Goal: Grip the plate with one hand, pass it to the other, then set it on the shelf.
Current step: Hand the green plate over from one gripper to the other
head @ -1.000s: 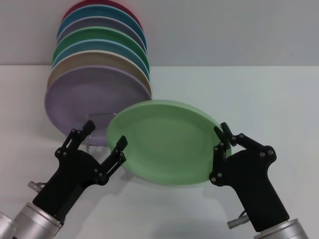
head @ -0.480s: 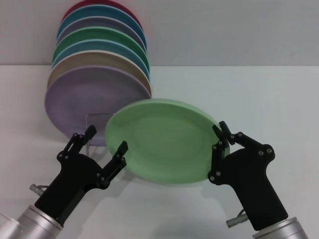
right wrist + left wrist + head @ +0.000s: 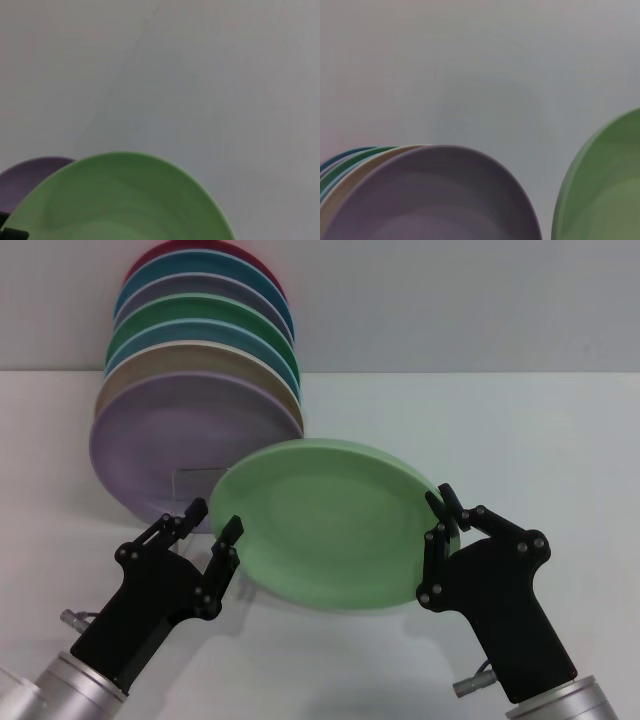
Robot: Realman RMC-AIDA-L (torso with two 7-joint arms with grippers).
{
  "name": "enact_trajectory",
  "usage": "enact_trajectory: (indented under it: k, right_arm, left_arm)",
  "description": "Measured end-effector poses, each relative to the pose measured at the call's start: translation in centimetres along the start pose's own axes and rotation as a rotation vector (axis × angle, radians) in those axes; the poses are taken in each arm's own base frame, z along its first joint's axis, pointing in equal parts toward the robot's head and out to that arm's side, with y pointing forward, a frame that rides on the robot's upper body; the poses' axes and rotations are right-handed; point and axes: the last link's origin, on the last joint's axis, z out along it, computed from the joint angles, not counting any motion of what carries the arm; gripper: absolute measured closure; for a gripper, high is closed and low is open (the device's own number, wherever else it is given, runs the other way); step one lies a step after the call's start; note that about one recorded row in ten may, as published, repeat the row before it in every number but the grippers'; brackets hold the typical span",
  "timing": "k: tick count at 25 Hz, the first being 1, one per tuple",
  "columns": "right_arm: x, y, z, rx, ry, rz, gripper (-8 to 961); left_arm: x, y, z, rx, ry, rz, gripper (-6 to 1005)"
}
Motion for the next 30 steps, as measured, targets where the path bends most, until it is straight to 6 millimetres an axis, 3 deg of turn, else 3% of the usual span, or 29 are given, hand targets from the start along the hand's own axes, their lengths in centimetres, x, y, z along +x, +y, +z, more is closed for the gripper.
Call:
enact_trajectory:
  k: [9,30]
  right_arm:
    - [0.01,0.00,0.00,0.000,0.000,0.000,934]
    - [0.01,0.27,0.02,-0.018,0.001,-0.002,935]
  left_arm:
    - [-0.03,-0.04,-0.02,0.000,-0.002,0.002,706]
    - [-0.07,-0.07,0.11,-0.006,-0.006,0.008,817]
